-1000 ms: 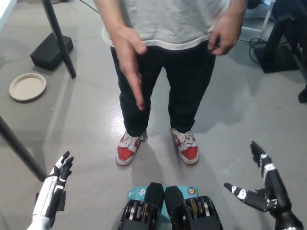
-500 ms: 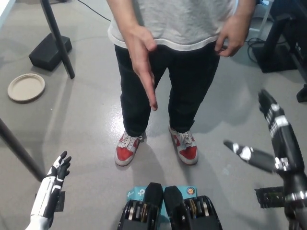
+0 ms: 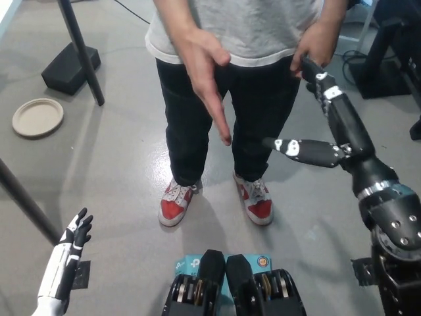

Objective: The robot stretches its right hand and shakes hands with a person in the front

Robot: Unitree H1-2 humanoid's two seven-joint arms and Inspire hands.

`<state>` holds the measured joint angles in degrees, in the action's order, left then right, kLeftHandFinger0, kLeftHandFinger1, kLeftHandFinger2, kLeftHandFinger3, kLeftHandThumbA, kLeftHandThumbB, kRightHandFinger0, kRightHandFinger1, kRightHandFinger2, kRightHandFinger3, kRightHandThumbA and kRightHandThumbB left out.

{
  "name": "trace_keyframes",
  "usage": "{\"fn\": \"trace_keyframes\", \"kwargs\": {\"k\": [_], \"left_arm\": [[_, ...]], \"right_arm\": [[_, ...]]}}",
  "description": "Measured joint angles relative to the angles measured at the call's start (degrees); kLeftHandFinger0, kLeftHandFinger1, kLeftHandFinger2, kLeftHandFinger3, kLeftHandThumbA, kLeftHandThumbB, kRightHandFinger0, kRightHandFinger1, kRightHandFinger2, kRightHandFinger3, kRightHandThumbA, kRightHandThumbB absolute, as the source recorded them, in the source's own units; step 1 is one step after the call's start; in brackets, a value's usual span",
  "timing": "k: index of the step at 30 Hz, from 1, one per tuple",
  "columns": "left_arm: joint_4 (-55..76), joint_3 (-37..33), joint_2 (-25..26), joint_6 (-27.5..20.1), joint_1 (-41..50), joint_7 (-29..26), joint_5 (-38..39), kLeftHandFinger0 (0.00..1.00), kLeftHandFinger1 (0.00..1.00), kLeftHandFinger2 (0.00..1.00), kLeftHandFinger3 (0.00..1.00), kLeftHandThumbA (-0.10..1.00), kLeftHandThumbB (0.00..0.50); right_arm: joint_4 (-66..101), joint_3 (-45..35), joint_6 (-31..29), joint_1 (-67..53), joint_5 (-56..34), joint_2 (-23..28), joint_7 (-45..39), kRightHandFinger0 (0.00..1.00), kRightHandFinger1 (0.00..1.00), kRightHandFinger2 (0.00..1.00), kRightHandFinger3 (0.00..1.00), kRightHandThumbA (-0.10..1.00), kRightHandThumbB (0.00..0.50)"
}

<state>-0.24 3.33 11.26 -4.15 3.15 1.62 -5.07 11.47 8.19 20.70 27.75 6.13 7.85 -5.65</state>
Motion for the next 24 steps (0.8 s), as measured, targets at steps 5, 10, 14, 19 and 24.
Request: {"fn": "trace_keyframes", "kwargs": {"k": [5,10,14,19,24], "left_arm": [[0.5,-0.1,0.0,0.0,-0.1,0.0,0.0,1.00,1.00,1.00,1.00,1.00,0.058],[0.5,-0.1,0.0,0.0,-0.2,0.0,0.0,1.00,1.00,1.00,1.00,1.00,0.069],[0.6,-0.1,0.0,0.1,-0.4,0.0,-0.4,1.00,1.00,1.00,1.00,1.00,0.070],[0.6,-0.1,0.0,0.1,-0.5,0.0,-0.4,1.00,1.00,1.00,1.00,1.00,0.080],[0.8,-0.1,0.0,0.2,-0.7,0.0,-0.7,1.00,1.00,1.00,1.00,1.00,0.069]], "right_arm": [[-4.6,1.4,3.0,3.8,0.6,-0.3,-0.7,1.00,1.00,1.00,1.00,1.00,0.389],[-8.2,2.2,4.6,6.2,1.2,-1.4,-0.9,1.00,1.00,1.00,1.00,1.00,0.411],[-12.7,3.2,5.2,8.7,1.7,-2.1,-1.1,1.00,1.00,1.00,1.00,1.00,0.393],[-17.6,4.0,5.3,11.9,2.0,-2.6,-1.3,1.00,1.00,1.00,1.00,1.00,0.357],[-20.8,4.3,5.3,14.0,2.0,-3.8,-1.8,1.00,1.00,1.00,1.00,1.00,0.370]]}}
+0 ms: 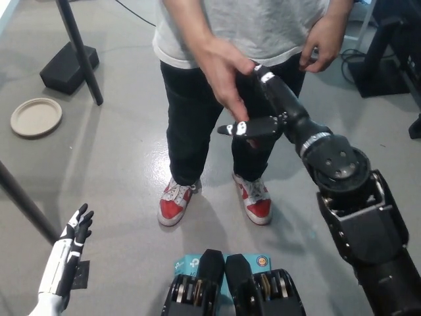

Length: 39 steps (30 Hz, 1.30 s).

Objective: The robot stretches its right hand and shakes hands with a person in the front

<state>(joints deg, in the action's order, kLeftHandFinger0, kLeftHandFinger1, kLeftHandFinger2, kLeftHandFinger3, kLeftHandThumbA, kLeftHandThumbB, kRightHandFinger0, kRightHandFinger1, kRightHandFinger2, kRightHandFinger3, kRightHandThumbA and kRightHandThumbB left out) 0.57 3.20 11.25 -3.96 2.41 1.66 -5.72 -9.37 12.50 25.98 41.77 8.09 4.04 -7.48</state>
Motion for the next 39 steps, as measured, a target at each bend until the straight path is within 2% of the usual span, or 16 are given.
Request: {"fn": "trace_keyframes", "kwargs": {"k": [3,4,14,15,16,17,18,19,20,21,22,24,26,27,31,39], "left_arm": [[0.0,0.0,0.0,0.0,-0.2,0.0,0.0,1.00,1.00,1.00,1.00,1.00,0.069],[0.0,0.0,0.0,0.0,-0.2,0.0,0.0,1.00,1.00,1.00,1.00,1.00,0.060],[0.7,0.0,0.0,0.0,-0.2,0.0,-0.3,1.00,1.00,1.00,1.00,1.00,0.067],[0.7,0.0,0.0,0.0,-0.2,0.0,-0.3,1.00,1.00,1.00,1.00,1.00,0.069],[0.7,0.0,0.0,0.0,-0.2,0.0,-0.4,1.00,1.00,1.00,1.00,1.00,0.076],[0.7,0.0,0.0,0.0,-0.2,0.0,-0.4,1.00,1.00,1.00,1.00,1.00,0.072],[0.7,0.0,0.0,0.0,-0.2,0.0,-0.4,1.00,1.00,1.00,1.00,1.00,0.072],[0.7,0.0,0.0,0.0,-0.2,0.0,-0.4,1.00,1.00,1.00,1.00,1.00,0.069],[0.7,0.0,0.0,0.0,-0.2,0.0,-0.4,1.00,1.00,1.00,1.00,1.00,0.061],[0.7,0.0,0.0,0.0,-0.2,0.0,-0.4,1.00,1.00,1.00,1.00,1.00,0.060],[0.7,-0.1,0.0,0.0,-0.2,0.0,-0.4,1.00,1.00,1.00,1.00,1.00,0.060],[0.7,-0.2,0.0,0.0,-0.3,0.0,-0.4,1.00,1.00,1.00,1.00,1.00,0.067],[0.7,-0.2,0.0,0.0,-0.4,0.1,-0.5,1.00,1.00,1.00,1.00,1.00,0.055],[0.7,-0.2,0.1,0.0,-0.4,0.1,-0.5,1.00,1.00,1.00,1.00,1.00,0.056],[0.7,-0.3,0.1,0.1,-0.7,0.1,-0.5,1.00,1.00,1.00,1.00,1.00,0.055],[0.9,-0.3,0.1,0.1,-1.1,0.1,-0.5,1.00,1.00,1.00,1.00,1.00,0.053]], "right_arm": [[-1.2,0.2,0.0,1.3,0.0,-0.4,-0.2,1.00,1.00,1.00,1.00,1.00,0.368],[-1.4,0.2,0.0,1.7,0.0,-0.4,-0.2,1.00,1.00,1.00,1.00,1.00,0.337],[-8.2,1.4,-0.2,6.4,0.2,-1.6,-0.5,1.00,1.00,1.00,1.00,1.00,0.340],[-9.4,1.5,-0.3,7.1,0.2,-1.8,-0.5,1.00,1.00,1.00,1.00,0.91,0.311],[-10.0,1.5,-0.3,7.5,0.2,-1.9,-0.5,0.98,0.99,1.00,1.00,0.73,0.323],[-11.2,1.5,-0.4,8.1,0.3,-2.2,-0.4,0.70,0.71,0.83,1.00,0.51,0.278],[-12.3,1.5,-0.4,8.8,0.5,-2.5,-0.1,0.59,0.64,0.78,1.00,0.42,0.291],[-13.6,1.5,-0.4,9.5,0.8,-2.8,0.4,0.39,0.47,0.61,1.00,0.21,0.274],[-14.0,1.4,-0.4,9.6,0.9,-2.9,0.5,0.56,0.74,0.82,1.00,0.03,0.261],[-15.3,1.4,-0.5,10.4,1.4,-3.5,1.3,0.72,0.90,0.98,1.00,-0.08,0.243],[-16.9,1.4,-0.8,11.1,2.0,-4.1,2.4,0.87,1.00,1.00,1.00,-0.10,0.221],[-18.6,1.4,-1.8,11.4,2.8,-4.8,4.1,0.98,1.00,1.00,1.00,-0.10,0.200],[-19.7,1.4,-3.0,11.4,3.5,-5.5,5.5,0.98,1.00,1.00,1.00,-0.10,0.171],[-20.2,1.4,-3.7,11.4,3.8,-5.7,6.3,0.93,1.00,1.00,1.00,-0.10,0.158],[-20.8,1.2,-5.7,11.2,4.6,-5.9,8.5,1.00,1.00,1.00,1.00,-0.10,0.111],[-20.7,1.1,-7.6,10.4,5.9,-5.7,10.2,1.00,1.00,1.00,1.00,-0.10,0.096]]}}
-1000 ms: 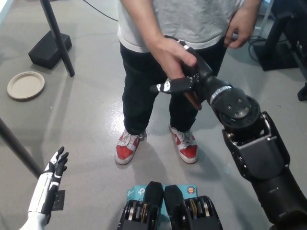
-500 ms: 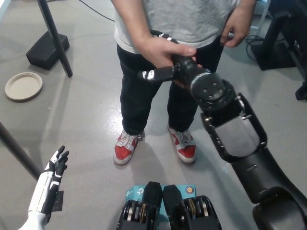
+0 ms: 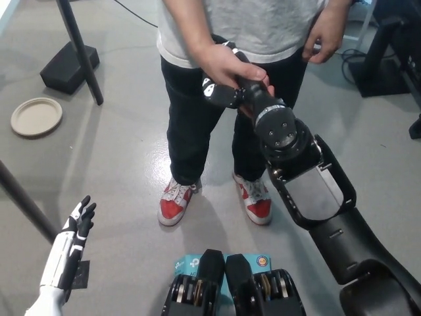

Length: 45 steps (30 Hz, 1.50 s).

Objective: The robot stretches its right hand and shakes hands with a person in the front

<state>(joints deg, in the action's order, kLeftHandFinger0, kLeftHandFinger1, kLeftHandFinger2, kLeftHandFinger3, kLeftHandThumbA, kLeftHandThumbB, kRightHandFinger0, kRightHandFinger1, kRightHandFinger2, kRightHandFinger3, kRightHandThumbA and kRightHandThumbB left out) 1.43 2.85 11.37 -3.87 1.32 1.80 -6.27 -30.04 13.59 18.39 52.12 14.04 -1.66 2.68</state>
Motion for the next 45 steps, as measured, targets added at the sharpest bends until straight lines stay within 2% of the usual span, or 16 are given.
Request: {"fn": "trace_keyframes", "kwargs": {"k": [1,2,4,5,10,12,15,19,24,26,31,38,41,45], "left_arm": [[0.0,0.0,0.0,0.0,0.0,0.0,0.0,1.00,1.00,1.00,1.00,1.00,0.051],[0.0,0.0,0.0,0.0,0.0,0.0,0.0,1.00,1.00,1.00,1.00,1.00,0.058],[0.0,0.0,0.0,0.0,0.0,0.0,0.0,1.00,1.00,1.00,1.00,1.00,0.053],[0.0,0.0,0.0,0.0,0.0,0.0,0.0,1.00,1.00,1.00,1.00,1.00,0.052],[-0.1,0.0,0.0,0.1,0.0,0.0,0.1,1.00,1.00,1.00,1.00,1.00,0.067],[-0.1,0.0,0.0,0.1,0.0,0.0,0.1,1.00,1.00,1.00,1.00,1.00,0.050],[-0.1,0.0,0.0,0.1,0.0,0.0,0.1,1.00,1.00,1.00,1.00,1.00,0.054],[-0.2,0.0,0.0,0.2,0.0,0.0,0.1,1.00,1.00,1.00,1.00,1.00,0.065],[-0.1,0.0,0.1,0.3,-0.1,0.0,0.1,1.00,1.00,1.00,1.00,1.00,0.046],[-0.1,0.0,0.3,0.3,-0.1,0.0,0.1,1.00,1.00,1.00,1.00,1.00,0.066],[-0.1,0.0,0.2,0.3,-0.2,0.0,0.1,1.00,1.00,1.00,1.00,1.00,0.080],[-0.1,0.0,0.2,0.3,-0.2,0.0,0.1,1.00,1.00,1.00,1.00,1.00,0.057],[-0.1,0.0,0.2,0.3,-0.2,0.0,0.1,1.00,1.00,1.00,1.00,1.00,0.061],[-0.1,0.0,0.2,0.3,-0.3,0.0,0.1,1.00,1.00,1.00,1.00,1.00,0.058]], "right_arm": [[0.3,0.0,-0.2,-0.2,0.2,0.1,0.1,1.00,1.00,1.00,1.00,-0.10,0.095],[1.0,0.0,-0.2,-0.6,0.3,0.2,0.2,0.94,1.00,1.00,1.00,-0.10,0.095],[2.5,0.0,-0.2,-1.3,0.5,0.3,0.2,0.95,1.00,1.00,1.00,-0.10,0.102],[4.6,0.1,-0.1,-2.2,0.7,0.6,0.1,1.00,1.00,1.00,1.00,-0.10,0.090],[16.2,0.4,1.6,-5.1,1.5,1.4,-0.7,1.00,1.00,1.00,1.00,-0.10,0.095],[21.0,0.3,2.4,-5.4,2.1,1.7,-1.3,1.00,1.00,1.00,1.00,-0.10,0.107],[26.9,-0.2,3.3,-5.4,2.7,1.9,-2.4,1.00,1.00,1.00,1.00,-0.10,0.110],[35.4,-2.4,5.2,-5.4,4.2,2.3,-5.6,1.00,1.00,1.00,1.00,-0.10,0.119],[42.1,-6.4,7.4,-5.2,7.1,2.9,-11.4,1.00,1.00,1.00,1.00,-0.10,0.122],[42.7,-8.3,8.0,-4.8,8.7,2.9,-14.0,1.00,1.00,1.00,1.00,-0.10,0.137],[34.0,-9.1,8.2,-4.6,11.8,2.4,-16.9,1.00,1.00,1.00,1.00,-0.10,0.133],[13.2,-7.8,7.6,-4.4,11.4,2.4,-16.3,1.00,1.00,1.00,1.00,-0.08,0.121],[5.1,-7.6,6.0,-2.8,11.3,2.2,-14.9,1.00,1.00,1.00,1.00,0.02,0.126],[-4.8,-7.6,2.6,0.8,11.1,2.2,-12.7,1.00,1.00,1.00,1.00,0.03,0.127]]}}
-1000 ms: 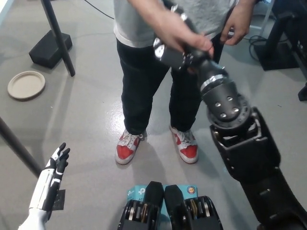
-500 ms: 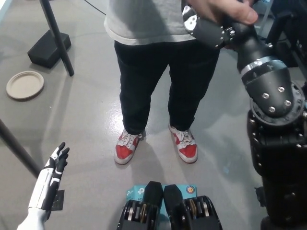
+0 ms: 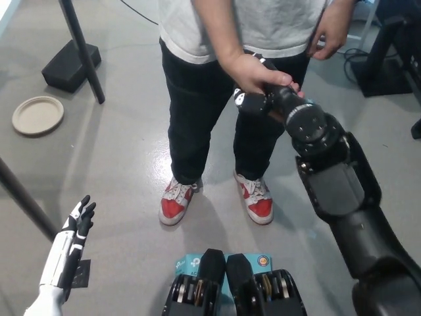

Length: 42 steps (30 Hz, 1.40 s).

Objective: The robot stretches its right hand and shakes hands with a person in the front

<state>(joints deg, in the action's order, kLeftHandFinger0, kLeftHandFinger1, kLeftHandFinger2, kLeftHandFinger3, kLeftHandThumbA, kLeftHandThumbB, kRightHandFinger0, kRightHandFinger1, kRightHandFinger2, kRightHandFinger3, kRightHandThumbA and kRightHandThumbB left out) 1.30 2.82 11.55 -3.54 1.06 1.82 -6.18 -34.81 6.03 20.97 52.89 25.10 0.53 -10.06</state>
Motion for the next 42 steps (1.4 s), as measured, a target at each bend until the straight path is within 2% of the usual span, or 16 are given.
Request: {"fn": "trace_keyframes", "kwargs": {"k": [5,11,13,15,20,22,26,34,35,37,42], "left_arm": [[0.2,0.0,0.0,0.0,-0.1,0.0,0.0,1.00,1.00,1.00,1.00,1.00,0.058],[0.0,0.0,0.0,0.0,-0.3,0.0,0.0,1.00,1.00,1.00,1.00,1.00,0.050],[0.0,0.0,0.1,0.0,-0.3,0.0,0.0,1.00,1.00,1.00,1.00,1.00,0.055],[-0.1,0.0,0.0,0.0,-0.4,0.0,0.0,1.00,1.00,1.00,1.00,1.00,0.050],[-0.3,0.0,0.0,0.1,-0.4,0.0,0.0,1.00,1.00,1.00,1.00,1.00,0.053],[-0.4,0.0,0.0,0.1,-0.4,0.0,0.0,1.00,1.00,1.00,1.00,1.00,0.053],[-0.5,0.0,0.0,0.2,-0.4,0.0,0.0,1.00,1.00,1.00,1.00,1.00,0.051],[-1.1,0.0,0.0,0.2,-0.4,0.0,0.0,1.00,1.00,1.00,1.00,1.00,0.056],[-1.0,0.0,0.0,0.2,-0.4,0.0,0.0,1.00,1.00,1.00,1.00,1.00,0.059],[-0.9,0.0,0.1,0.2,-0.5,0.0,0.0,1.00,1.00,1.00,1.00,1.00,0.061],[-0.9,0.0,0.0,0.2,-0.9,0.0,0.0,1.00,1.00,1.00,1.00,1.00,0.059]], "right_arm": [[-7.4,0.6,-4.8,2.4,-0.8,0.0,3.0,1.00,1.00,1.00,1.00,0.09,0.114],[8.1,1.0,-4.4,-2.2,-1.2,0.0,2.7,1.00,1.00,1.00,1.00,0.07,0.111],[14.0,0.9,-4.0,-3.3,-1.3,0.1,2.4,1.00,1.00,1.00,1.00,0.13,0.114],[19.0,0.8,-3.7,-3.8,-1.3,0.2,2.1,1.00,1.00,1.00,1.00,0.12,0.102],[31.1,0.2,-2.7,-4.9,-1.2,0.1,0.9,1.00,1.00,1.00,1.00,0.10,0.115],[35.2,-0.2,-2.1,-5.3,-1.0,0.0,0.3,1.00,1.00,1.00,1.00,0.15,0.105],[42.7,-1.1,-0.7,-6.8,-0.5,-0.2,-1.6,1.00,1.00,1.00,1.00,0.16,0.107],[54.3,-3.0,3.4,-9.6,1.8,-1.0,-7.8,1.00,1.00,1.00,1.00,0.06,0.110],[55.1,-3.2,3.9,-9.5,2.2,-0.9,-8.8,1.00,1.00,1.00,1.00,0.02,0.110],[54.8,-3.7,4.7,-9.0,3.0,-0.6,-10.9,1.00,1.00,1.00,1.00,0.14,0.113],[40.2,-2.6,5.2,-7.0,3.6,0.8,-11.9,1.00,1.00,1.00,1.00,0.09,0.118]]}}
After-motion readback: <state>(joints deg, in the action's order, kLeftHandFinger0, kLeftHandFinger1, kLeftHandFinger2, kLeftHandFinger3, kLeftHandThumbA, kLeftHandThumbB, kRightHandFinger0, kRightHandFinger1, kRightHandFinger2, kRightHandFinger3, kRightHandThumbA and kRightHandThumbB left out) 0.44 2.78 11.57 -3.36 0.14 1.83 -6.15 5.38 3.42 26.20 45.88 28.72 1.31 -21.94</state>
